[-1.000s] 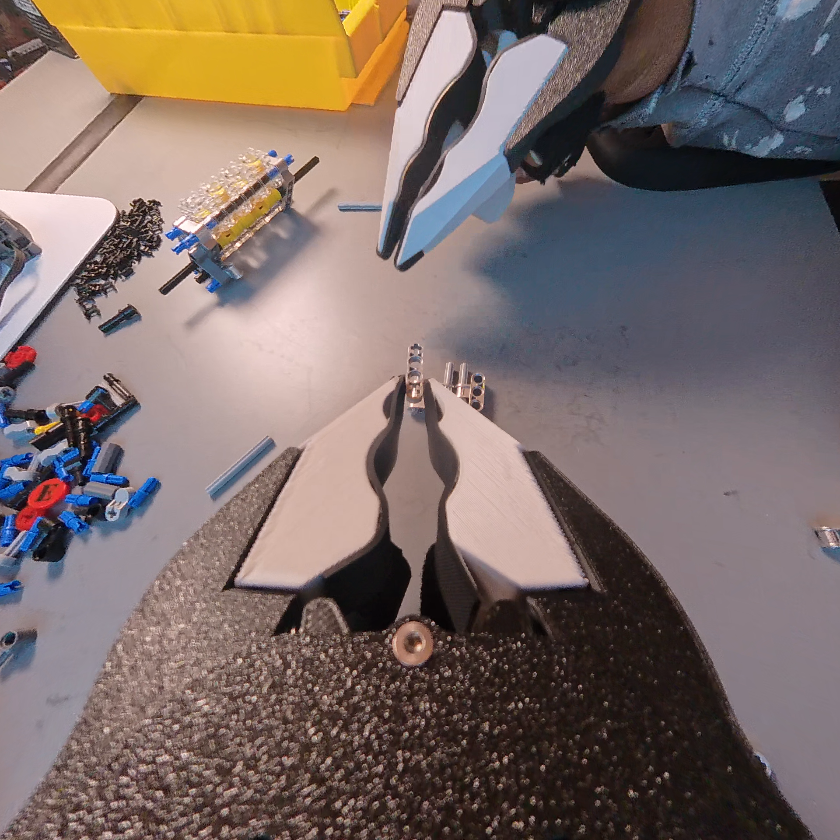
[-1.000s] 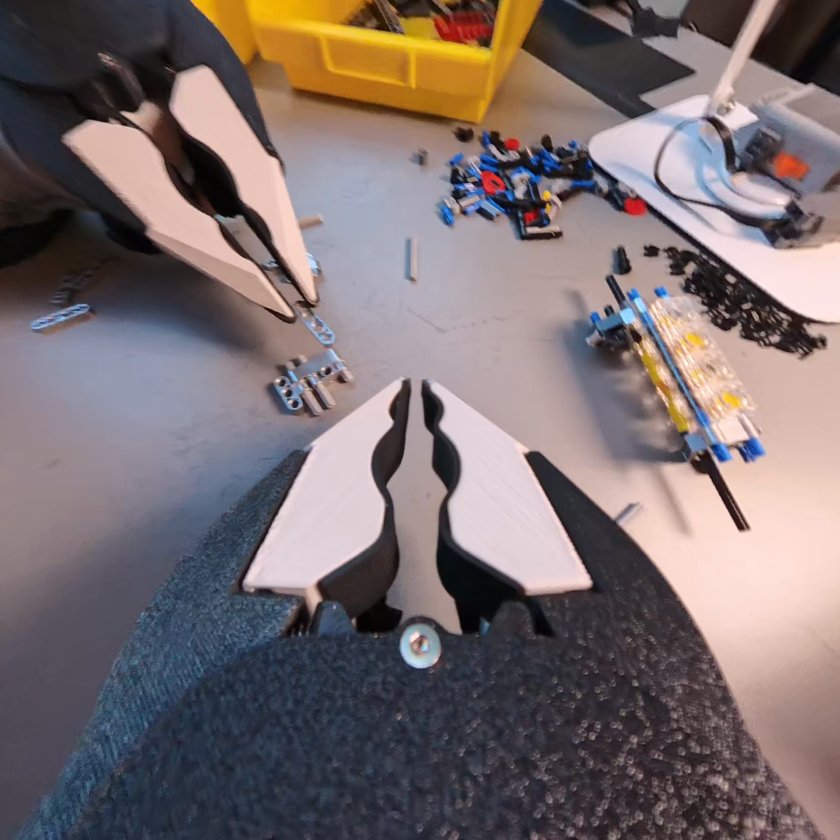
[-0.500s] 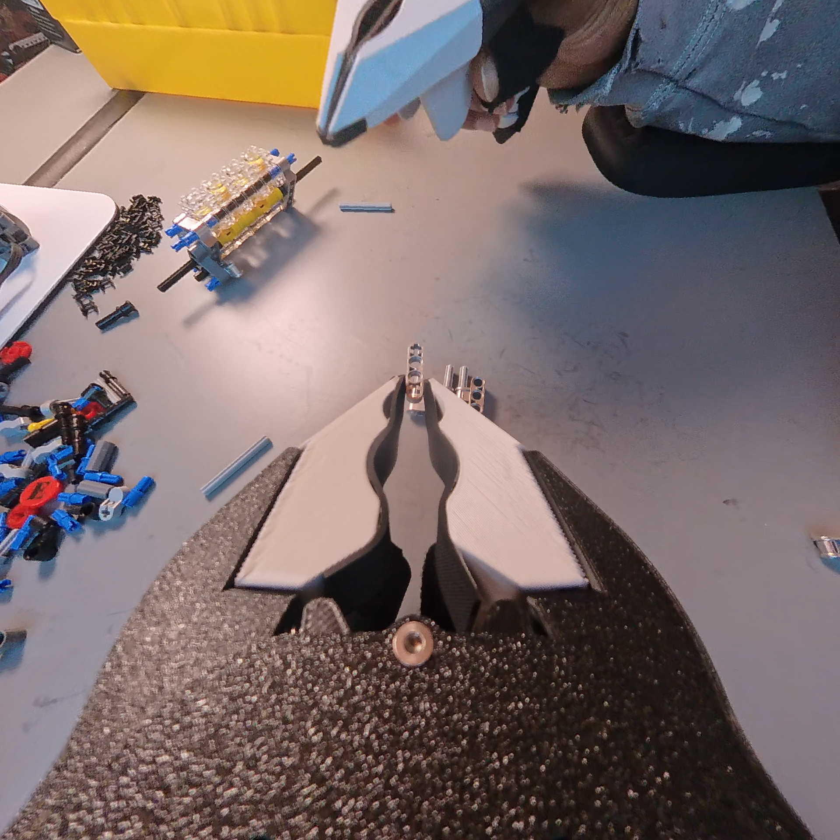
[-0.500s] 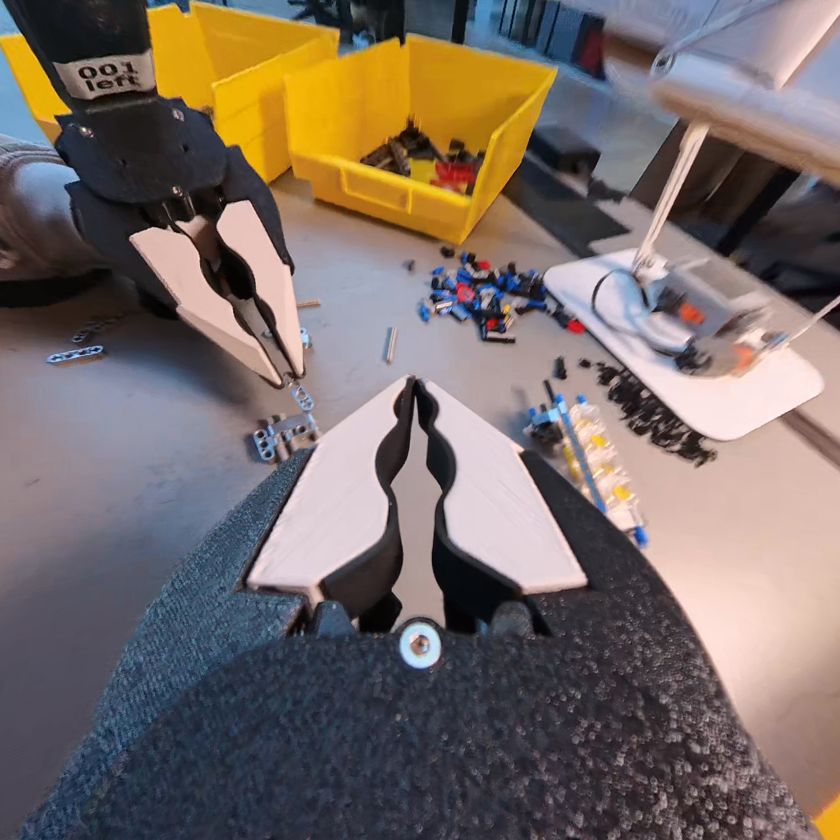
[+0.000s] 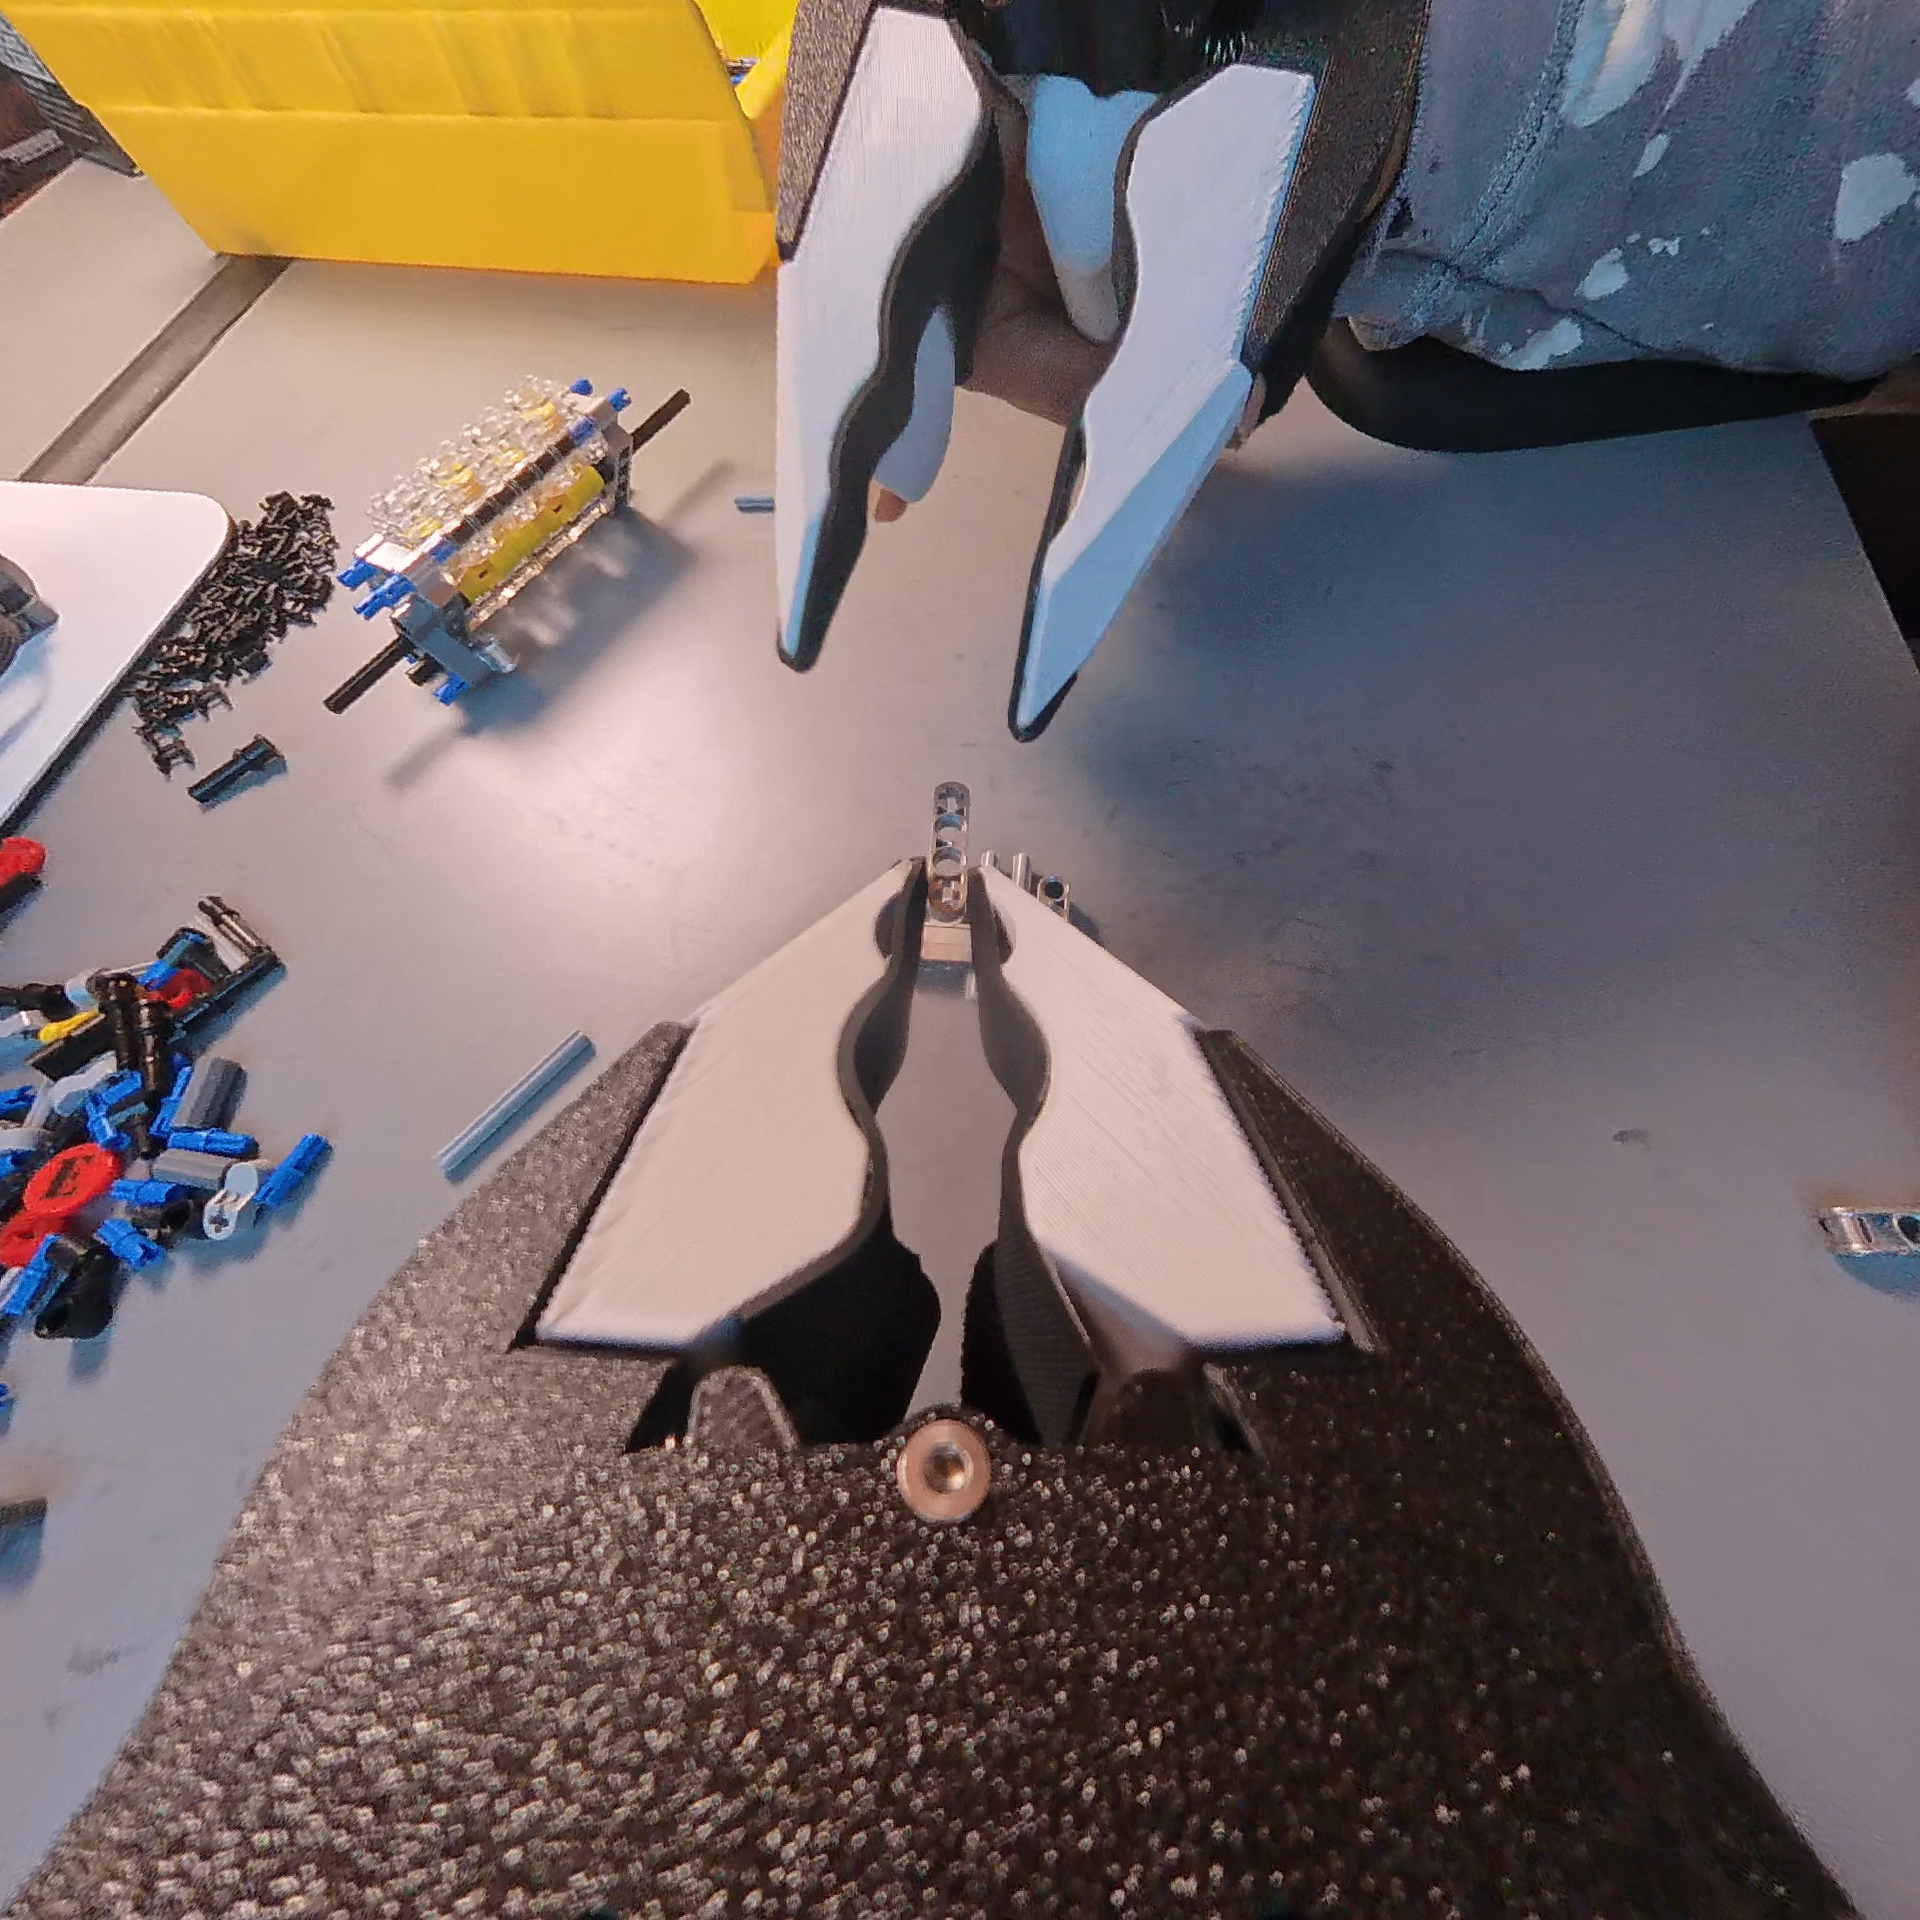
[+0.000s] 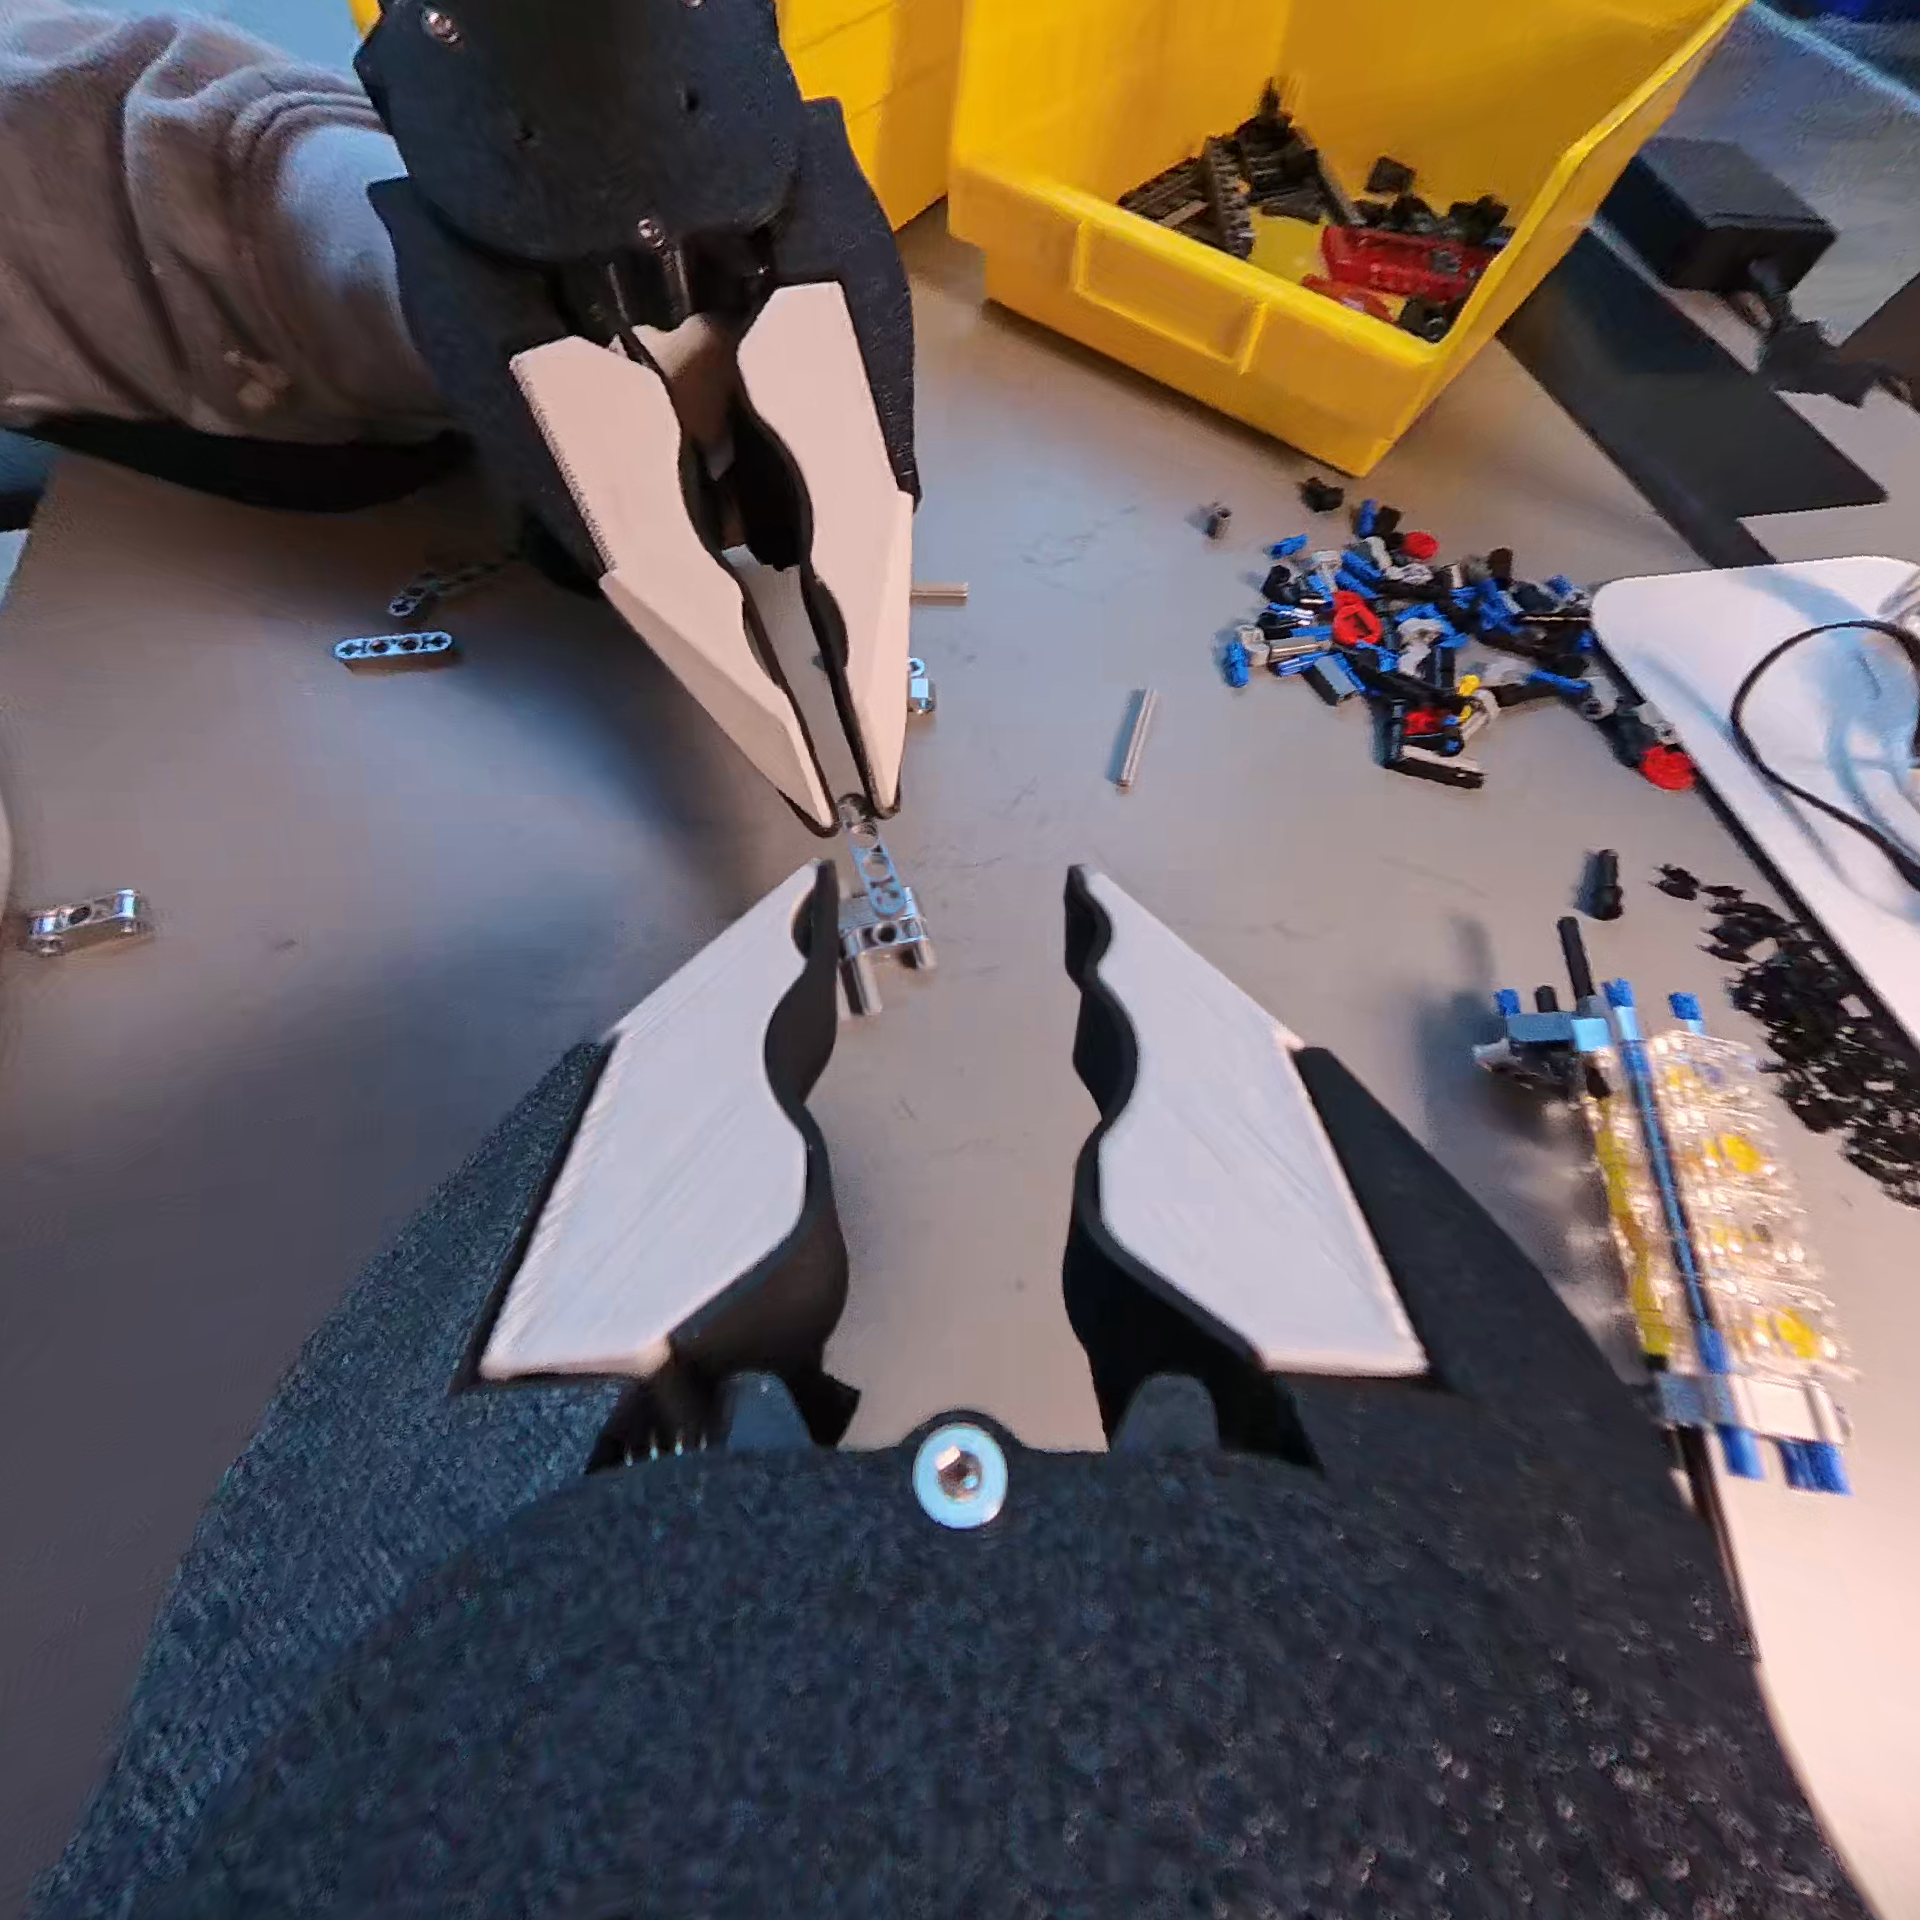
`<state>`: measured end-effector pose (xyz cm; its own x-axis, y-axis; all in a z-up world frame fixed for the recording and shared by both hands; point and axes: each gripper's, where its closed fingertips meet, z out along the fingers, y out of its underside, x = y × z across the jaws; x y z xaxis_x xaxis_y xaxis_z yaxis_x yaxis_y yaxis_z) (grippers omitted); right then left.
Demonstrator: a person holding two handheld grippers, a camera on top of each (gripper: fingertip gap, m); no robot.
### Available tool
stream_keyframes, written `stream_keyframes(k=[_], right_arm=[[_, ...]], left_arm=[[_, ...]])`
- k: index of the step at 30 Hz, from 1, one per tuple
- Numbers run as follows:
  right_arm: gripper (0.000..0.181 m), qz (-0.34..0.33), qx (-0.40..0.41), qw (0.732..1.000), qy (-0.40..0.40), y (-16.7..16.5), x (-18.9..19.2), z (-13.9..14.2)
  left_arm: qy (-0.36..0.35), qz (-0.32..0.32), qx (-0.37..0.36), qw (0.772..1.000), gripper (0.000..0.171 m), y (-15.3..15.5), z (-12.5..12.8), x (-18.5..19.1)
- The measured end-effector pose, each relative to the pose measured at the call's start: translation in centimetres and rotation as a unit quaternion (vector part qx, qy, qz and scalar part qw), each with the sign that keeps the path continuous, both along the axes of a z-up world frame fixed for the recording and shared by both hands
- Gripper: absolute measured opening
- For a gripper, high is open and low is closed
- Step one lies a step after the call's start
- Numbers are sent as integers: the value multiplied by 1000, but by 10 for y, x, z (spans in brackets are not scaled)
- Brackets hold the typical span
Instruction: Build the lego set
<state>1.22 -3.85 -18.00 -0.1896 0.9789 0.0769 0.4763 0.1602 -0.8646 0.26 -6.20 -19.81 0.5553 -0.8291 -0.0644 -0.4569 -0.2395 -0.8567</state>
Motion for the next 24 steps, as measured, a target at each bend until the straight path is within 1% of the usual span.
stream_keyframes(k=[2,5,8,10,12,14,15,18,19,21,24], right_arm=[[33,16,-4,1000,-9,-7,3,-6],[33,17,18,1000,-17,-8,5,-11],[33,42,32,998,-19,-19,4,-13],[27,64,30,997,-25,-29,4,-15],[27,72,26,996,-34,-35,4,-17],[20,81,26,995,-54,-38,6,-25],[19,85,30,994,-59,-39,6,-28],[3,93,39,993,-67,-43,6,-32],[0,92,45,993,-64,-43,5,-32],[0,95,42,993,-64,-44,5,-32],[0,84,48,993,-68,-37,6,-34]], left_arm=[[6,-2,1,1000,6,0,-2,1],[12,-8,5,1000,6,-2,-4,4],[6,-28,11,1000,6,-6,-2,10],[3,-47,20,999,6,-9,0,15],[7,-61,33,998,6,-10,1,18],[11,-69,38,997,6,-12,-1,19],[11,-71,41,997,0,-13,-1,19],[6,-75,47,996,0,-14,2,19],[6,-75,48,996,0,-14,2,18],[12,-71,45,996,0,-13,-1,16],[21,-54,41,997,0,-8,-4,7]])
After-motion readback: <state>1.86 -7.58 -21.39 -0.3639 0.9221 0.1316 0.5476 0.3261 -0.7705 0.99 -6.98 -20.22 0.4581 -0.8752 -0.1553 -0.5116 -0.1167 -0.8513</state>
